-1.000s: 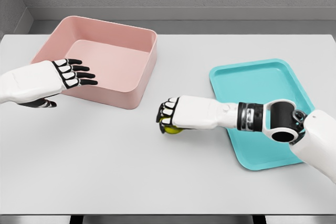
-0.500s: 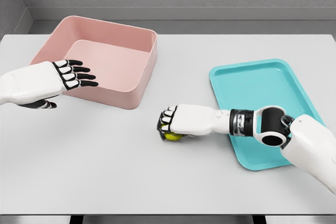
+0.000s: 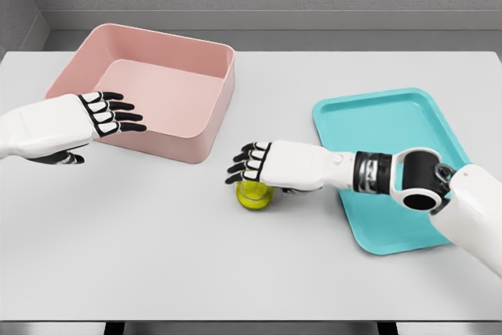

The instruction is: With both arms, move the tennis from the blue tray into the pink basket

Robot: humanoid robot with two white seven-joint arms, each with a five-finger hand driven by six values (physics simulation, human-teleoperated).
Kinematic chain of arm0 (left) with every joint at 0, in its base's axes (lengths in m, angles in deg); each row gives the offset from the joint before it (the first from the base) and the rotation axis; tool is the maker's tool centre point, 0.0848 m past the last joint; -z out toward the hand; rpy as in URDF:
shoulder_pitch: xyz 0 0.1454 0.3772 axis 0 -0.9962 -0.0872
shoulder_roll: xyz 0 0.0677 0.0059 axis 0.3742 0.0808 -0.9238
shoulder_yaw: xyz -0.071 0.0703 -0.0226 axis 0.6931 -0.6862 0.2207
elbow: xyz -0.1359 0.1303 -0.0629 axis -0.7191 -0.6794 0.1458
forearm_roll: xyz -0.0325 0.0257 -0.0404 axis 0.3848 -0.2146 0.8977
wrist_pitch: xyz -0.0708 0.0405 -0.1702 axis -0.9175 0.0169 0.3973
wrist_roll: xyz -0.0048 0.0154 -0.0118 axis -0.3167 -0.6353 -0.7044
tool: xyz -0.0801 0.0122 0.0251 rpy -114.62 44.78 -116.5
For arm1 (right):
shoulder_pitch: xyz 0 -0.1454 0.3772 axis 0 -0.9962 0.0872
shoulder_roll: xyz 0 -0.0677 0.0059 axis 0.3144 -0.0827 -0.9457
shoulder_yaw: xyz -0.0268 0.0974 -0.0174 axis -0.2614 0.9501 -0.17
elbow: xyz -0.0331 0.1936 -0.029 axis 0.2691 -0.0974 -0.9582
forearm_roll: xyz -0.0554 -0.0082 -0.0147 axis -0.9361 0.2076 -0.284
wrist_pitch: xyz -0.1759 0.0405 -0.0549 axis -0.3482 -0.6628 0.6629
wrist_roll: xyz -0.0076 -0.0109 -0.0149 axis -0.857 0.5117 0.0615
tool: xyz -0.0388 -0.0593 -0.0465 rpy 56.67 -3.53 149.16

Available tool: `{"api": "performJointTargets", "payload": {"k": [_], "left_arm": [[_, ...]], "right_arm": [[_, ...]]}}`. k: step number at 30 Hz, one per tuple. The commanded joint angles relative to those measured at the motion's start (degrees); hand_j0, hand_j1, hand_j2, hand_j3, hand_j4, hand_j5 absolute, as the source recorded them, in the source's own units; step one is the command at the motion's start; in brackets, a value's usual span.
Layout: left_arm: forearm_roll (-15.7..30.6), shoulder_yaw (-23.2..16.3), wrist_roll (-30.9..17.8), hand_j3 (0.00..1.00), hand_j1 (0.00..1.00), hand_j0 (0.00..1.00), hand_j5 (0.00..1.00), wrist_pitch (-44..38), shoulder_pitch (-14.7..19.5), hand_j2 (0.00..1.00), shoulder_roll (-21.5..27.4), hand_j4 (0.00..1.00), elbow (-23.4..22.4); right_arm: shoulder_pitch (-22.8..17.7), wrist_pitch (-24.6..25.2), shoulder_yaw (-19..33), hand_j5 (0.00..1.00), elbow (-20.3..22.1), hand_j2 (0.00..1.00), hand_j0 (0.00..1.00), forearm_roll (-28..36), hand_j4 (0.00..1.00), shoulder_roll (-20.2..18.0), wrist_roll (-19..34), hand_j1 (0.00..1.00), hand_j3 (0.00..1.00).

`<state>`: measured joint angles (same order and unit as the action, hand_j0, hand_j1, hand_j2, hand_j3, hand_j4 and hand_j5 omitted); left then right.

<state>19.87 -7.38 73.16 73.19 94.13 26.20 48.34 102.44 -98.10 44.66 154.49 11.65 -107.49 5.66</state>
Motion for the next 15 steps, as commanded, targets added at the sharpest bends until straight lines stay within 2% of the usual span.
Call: {"api": "performJointTargets", "payload": {"k": [1,5,7,9,11,12,15], "left_arm": [[0.2,0.0,0.0,1.00,1.00,1.00,1.00,0.0,0.0,1.00,-0.3,1.00,-0.1],[0.1,-0.3,-3.4,1.00,1.00,1.00,1.00,0.0,0.1,1.00,-2.7,1.00,0.0],[-1.2,-0.4,-5.6,1.00,1.00,1.00,1.00,0.0,0.0,1.00,-6.1,1.00,0.0],[-2.4,-0.5,-5.8,1.00,1.00,1.00,1.00,0.0,0.4,1.00,-8.7,1.00,0.3],[-2.5,-0.6,-8.0,1.00,1.00,1.00,1.00,0.0,0.4,1.00,-11.1,1.00,0.6],[-2.6,-0.8,-8.1,1.00,1.00,1.00,1.00,0.0,0.6,1.00,-11.4,1.00,0.6],[-4.4,-1.4,-8.2,1.00,1.00,1.00,1.00,0.0,1.7,1.00,-14.1,1.00,1.2]], "right_arm": [[0.0,0.1,3.1,1.00,2.5,1.00,1.00,0.4,1.00,-0.5,0.0,1.00,1.00],[-0.4,0.1,11.6,1.00,4.1,1.00,1.00,1.4,1.00,-4.2,0.0,1.00,1.00],[-6.4,0.1,22.6,1.00,6.2,1.00,1.00,6.8,1.00,-7.0,-0.2,1.00,1.00],[-9.6,0.1,29.2,1.00,6.1,1.00,1.00,11.1,1.00,-9.9,-0.2,1.00,1.00],[-17.0,0.1,39.9,1.00,6.1,1.00,1.00,16.1,1.00,-10.3,-0.2,1.00,1.00],[-18.6,0.1,42.5,1.00,6.1,1.00,1.00,17.6,1.00,-10.3,-0.2,1.00,1.00],[-22.3,0.1,43.0,1.00,5.8,1.00,1.00,19.2,1.00,-10.1,-0.3,1.00,1.00]]}}
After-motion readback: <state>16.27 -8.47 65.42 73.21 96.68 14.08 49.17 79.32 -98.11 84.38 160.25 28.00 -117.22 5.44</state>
